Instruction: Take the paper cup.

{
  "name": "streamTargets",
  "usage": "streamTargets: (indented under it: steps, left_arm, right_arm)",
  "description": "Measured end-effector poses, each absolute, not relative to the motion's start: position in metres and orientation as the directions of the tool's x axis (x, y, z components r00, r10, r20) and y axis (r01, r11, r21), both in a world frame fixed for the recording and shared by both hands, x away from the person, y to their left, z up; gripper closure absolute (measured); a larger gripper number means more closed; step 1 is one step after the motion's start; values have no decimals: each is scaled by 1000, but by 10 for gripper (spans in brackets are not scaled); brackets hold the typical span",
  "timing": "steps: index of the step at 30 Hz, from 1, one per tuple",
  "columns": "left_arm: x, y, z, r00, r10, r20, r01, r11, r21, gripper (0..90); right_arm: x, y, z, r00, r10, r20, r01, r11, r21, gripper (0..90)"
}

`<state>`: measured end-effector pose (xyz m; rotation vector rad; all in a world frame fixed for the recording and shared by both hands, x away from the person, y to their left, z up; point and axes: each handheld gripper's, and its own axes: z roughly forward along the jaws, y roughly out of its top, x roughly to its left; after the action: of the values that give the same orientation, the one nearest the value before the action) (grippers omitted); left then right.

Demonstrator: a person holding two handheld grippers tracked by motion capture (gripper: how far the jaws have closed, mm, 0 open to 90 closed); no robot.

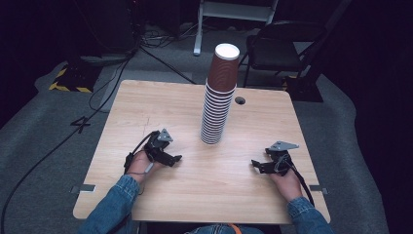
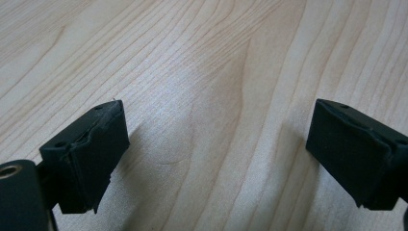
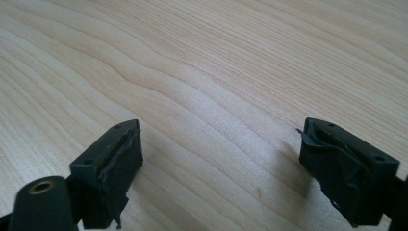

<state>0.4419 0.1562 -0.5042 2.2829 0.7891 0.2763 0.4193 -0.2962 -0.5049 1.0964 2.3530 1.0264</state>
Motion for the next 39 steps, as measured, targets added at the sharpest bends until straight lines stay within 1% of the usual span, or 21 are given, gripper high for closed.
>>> streamTargets:
  steps: [7, 14, 15, 16, 27, 30, 32, 34, 35, 36, 37, 39]
  left_arm:
    - [446, 166, -504, 789, 614, -24, 465, -570, 677, 76]
    - [447, 167, -504, 785, 619, -25, 468, -567, 678, 75]
    - [447, 167, -504, 783, 621, -23, 470, -567, 677, 75]
    - [447, 167, -504, 783, 621, -23, 470, -567, 677, 74]
    - [446, 167, -504, 781, 624, -20, 471, -566, 677, 74]
    - [446, 167, -504, 778, 628, -23, 474, -563, 677, 74]
    - [446, 167, -504, 778, 628, -24, 474, -563, 677, 74]
    - [446, 167, -504, 778, 628, -23, 474, -563, 677, 74]
    - [446, 167, -504, 778, 627, -23, 474, -563, 677, 73]
    - [446, 167, -504, 778, 627, -23, 474, -563, 677, 71]
    - [447, 167, -504, 778, 628, -26, 476, -562, 676, 69]
    - [447, 166, -504, 777, 629, -25, 477, -562, 676, 64]
  right_arm:
    - [421, -299, -500, -640, 768, -9, 537, 456, 710, 151]
    - [420, -300, -480, -664, 747, 7, 507, 444, 739, 147]
    - [421, -297, -467, -685, 728, 18, 482, 434, 761, 146]
    - [421, -297, -467, -685, 728, 18, 482, 434, 761, 146]
    - [434, -275, -397, -770, 637, 32, 349, 380, 857, 101]
    - [437, -271, -387, -780, 625, 38, 337, 368, 866, 93]
    - [442, -265, -372, -791, 610, 48, 326, 353, 877, 69]
    - [445, -261, -365, -797, 602, 50, 320, 350, 881, 36]
    - [448, -258, -360, -798, 599, 60, 325, 345, 880, 0]
    - [448, -258, -360, -798, 599, 60, 325, 345, 880, 0]
    - [452, -254, -353, -812, 581, 64, 319, 347, 882, 0]
    - [455, -250, -346, -817, 574, 52, 304, 353, 885, 0]
